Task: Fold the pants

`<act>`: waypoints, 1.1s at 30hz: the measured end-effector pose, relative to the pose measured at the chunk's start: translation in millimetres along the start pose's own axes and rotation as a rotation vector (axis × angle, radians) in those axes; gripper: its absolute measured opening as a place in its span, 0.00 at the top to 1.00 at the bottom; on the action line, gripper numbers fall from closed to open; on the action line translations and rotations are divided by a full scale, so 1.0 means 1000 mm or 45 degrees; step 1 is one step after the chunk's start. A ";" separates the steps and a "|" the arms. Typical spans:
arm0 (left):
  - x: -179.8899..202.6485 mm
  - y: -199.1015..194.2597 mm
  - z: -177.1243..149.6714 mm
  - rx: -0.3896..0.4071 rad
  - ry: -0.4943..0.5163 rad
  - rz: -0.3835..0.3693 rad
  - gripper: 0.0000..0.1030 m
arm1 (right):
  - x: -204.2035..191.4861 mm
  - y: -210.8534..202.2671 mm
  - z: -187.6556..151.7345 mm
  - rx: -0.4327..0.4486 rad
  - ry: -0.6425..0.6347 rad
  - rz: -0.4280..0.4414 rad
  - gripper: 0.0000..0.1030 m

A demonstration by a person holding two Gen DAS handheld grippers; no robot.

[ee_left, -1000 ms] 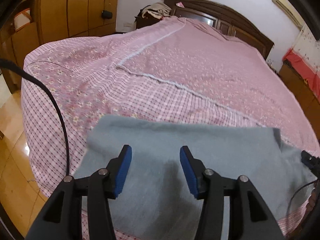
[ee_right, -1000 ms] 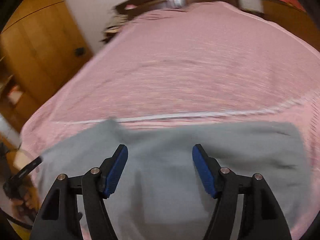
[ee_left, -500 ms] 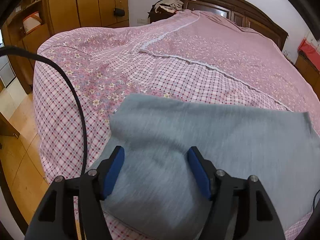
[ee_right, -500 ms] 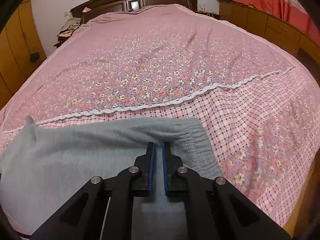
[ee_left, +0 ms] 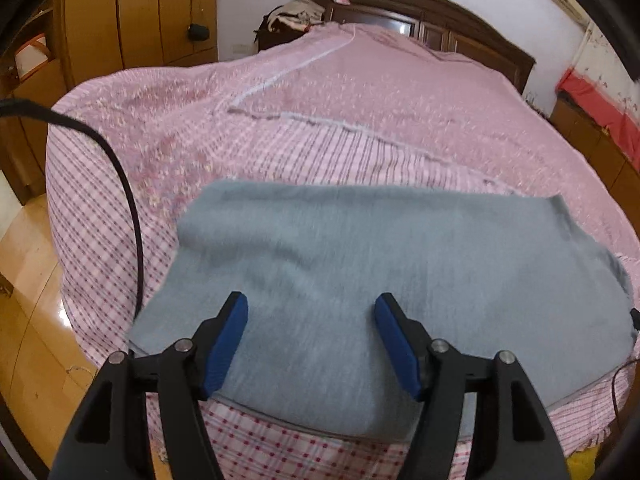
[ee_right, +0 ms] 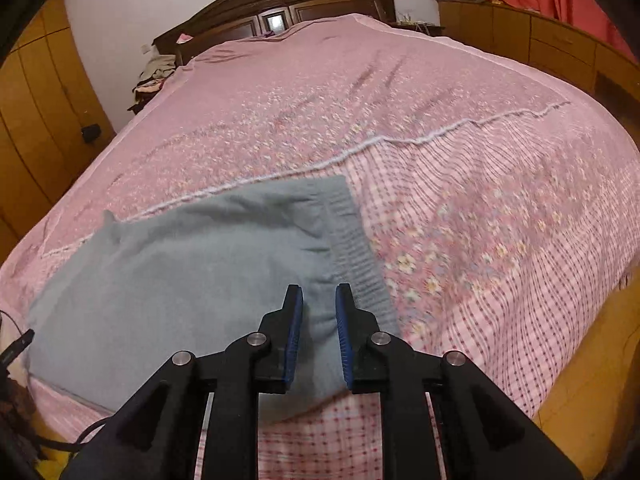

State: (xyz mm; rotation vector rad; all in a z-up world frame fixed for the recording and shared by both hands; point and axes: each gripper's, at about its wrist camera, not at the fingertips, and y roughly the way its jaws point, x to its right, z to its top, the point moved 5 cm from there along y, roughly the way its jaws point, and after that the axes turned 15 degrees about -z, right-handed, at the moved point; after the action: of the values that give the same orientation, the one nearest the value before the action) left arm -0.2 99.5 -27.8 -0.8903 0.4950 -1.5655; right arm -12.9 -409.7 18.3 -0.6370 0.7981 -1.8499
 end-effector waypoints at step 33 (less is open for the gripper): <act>-0.009 -0.049 -0.032 -0.032 -0.033 -0.109 0.30 | -0.013 -0.023 -0.051 -0.047 -0.051 -0.044 0.73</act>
State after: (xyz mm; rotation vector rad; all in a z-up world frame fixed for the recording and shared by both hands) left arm -55.9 112.7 -13.9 -0.9608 0.4644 -1.6263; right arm -58.4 -378.2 1.8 -0.7129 0.8009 -1.8521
